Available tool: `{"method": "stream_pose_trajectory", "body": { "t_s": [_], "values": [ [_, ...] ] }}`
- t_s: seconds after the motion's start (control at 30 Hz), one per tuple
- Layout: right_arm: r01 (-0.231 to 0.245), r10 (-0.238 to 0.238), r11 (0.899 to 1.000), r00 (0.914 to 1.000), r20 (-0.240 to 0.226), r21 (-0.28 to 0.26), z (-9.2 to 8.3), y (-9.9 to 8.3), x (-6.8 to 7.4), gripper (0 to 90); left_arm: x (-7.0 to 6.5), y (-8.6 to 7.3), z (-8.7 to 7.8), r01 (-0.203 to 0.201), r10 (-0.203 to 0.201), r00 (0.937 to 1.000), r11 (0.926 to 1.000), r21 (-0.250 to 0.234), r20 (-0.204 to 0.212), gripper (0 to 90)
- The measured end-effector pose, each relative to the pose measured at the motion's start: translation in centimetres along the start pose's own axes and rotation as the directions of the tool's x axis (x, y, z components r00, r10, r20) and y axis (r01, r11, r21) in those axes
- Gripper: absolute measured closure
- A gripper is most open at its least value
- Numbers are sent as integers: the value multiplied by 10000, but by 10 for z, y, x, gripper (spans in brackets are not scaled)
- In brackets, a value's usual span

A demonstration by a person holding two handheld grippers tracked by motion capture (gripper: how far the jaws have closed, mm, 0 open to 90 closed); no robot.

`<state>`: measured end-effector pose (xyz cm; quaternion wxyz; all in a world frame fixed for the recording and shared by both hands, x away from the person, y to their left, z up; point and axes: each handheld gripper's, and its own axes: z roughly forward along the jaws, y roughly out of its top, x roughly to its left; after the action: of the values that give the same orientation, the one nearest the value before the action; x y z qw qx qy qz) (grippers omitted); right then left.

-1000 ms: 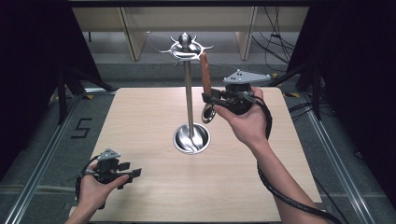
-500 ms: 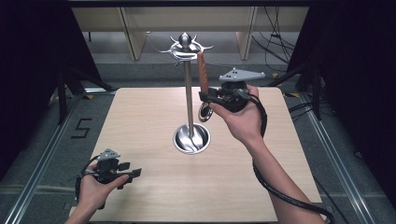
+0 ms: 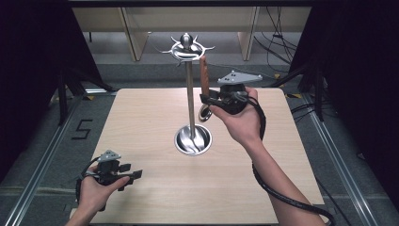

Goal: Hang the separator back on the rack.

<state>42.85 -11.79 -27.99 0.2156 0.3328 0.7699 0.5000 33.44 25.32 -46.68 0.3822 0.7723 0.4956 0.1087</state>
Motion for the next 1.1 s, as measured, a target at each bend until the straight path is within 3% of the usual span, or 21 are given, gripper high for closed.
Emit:
{"method": "stream_pose_trajectory", "body": {
  "t_s": [0.03,0.07,0.17,0.27,0.33,0.43,0.47,0.53,0.57,0.7,0.77,0.87,0.9,0.93,1.1],
  "values": [
    [0,0,10000,10000,0,0,0,0,0,697,0,0,0,0,0,10000,10000,0,0,398],
    [-323,323,9994,9995,3,108,0,-1,2,696,0,0,0,13,-13,10000,10000,22,-11,398],
    [67,-67,10000,10000,8,-15,1,-3,0,690,0,0,0,11,-11,10000,10000,3,-10,398],
    [4,-2,9998,10000,75,-201,-1,-2,2,644,0,0,0,19,-19,10000,10000,3,-19,398],
    [385,-382,9989,9992,113,-255,-4,-1,2,604,2,0,-2,-275,274,9996,9993,258,44,398],
    [304,-302,9989,9995,77,-349,-8,-1,5,566,0,0,-1,-38,38,10000,10000,44,41,398],
    [572,-570,9973,9984,60,-470,-12,-2,4,525,0,0,0,40,-40,10000,10000,-6,-17,398],
    [365,-368,9980,9993,-51,-513,-16,-5,4,511,1,0,-2,-169,167,9998,9997,202,99,398],
    [183,-183,9987,9998,-1,-466,-20,-8,5,509,2,0,-2,-205,204,9997,9996,187,98,398],
    [377,-377,9986,9993,-3,-378,-31,-20,-4,490,2,0,-2,-273,273,9996,9993,241,24,398],
    [268,-265,9994,9995,144,-205,-39,-27,-9,483,0,0,0,38,-38,10000,10000,-4,-56,398],
    [418,-415,9991,9986,338,-84,-48,-39,-19,480,-1,0,0,36,-36,10000,10000,40,-21,398],
    [367,-365,9993,9987,366,-62,-51,-43,-22,479,1,0,-2,-236,237,9997,9994,266,-6,398],
    [254,-257,9996,9988,418,77,-55,-47,-24,477,-1,0,0,47,-47,10000,10000,70,-19,398],
    [-127,116,9998,9978,649,163,-69,-72,-34,470,-1,-1,1,19,-19,10000,10000,76,-45,398]
  ]
}}
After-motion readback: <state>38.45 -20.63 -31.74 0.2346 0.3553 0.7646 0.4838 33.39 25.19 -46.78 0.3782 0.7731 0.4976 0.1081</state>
